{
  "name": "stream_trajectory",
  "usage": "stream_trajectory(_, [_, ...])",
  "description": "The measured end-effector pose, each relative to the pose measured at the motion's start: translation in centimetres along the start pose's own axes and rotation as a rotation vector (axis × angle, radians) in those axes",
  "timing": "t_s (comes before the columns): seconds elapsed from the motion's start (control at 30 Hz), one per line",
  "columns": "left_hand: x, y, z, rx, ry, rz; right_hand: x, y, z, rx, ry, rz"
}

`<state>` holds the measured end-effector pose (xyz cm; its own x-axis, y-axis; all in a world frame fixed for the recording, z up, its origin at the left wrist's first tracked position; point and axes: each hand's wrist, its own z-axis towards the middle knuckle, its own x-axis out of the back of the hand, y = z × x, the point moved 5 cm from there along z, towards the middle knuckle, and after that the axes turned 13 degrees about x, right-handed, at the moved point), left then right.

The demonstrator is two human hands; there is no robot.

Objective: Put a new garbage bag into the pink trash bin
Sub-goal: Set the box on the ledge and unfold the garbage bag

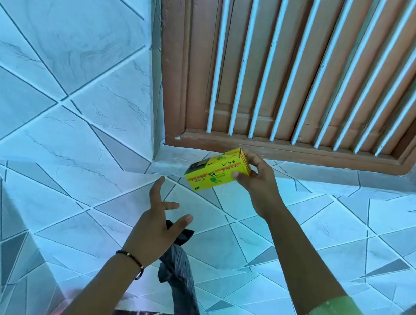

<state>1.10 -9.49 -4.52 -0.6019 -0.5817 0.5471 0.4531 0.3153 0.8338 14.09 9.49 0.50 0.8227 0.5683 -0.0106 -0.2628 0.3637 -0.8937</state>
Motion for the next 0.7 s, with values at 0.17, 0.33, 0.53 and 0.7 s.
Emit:
stream_trajectory(0.17, [0.2, -0.5, 0.3, -0.012, 0.004, 0.038, -1.2, 2.7, 5.2, 0.003, -0.021, -0.030])
stream_trajectory(0.33, [0.4, -1.1, 0.9, 0.006, 0.031, 0.058, -0.9, 4.6, 8.2, -0.058, 0.017, 0.097])
stream_trajectory(0.53, [0.5, -1.7, 1.1, 0.027, 0.032, 0.075, -0.6, 7.4, 9.8, -0.056, -0.049, -0.184])
stream_trajectory(0.7, [0.5, -1.5, 1.2, 0.027, 0.025, 0.097, -0.2, 8.3, 10.6, -0.104, -0.023, -0.405])
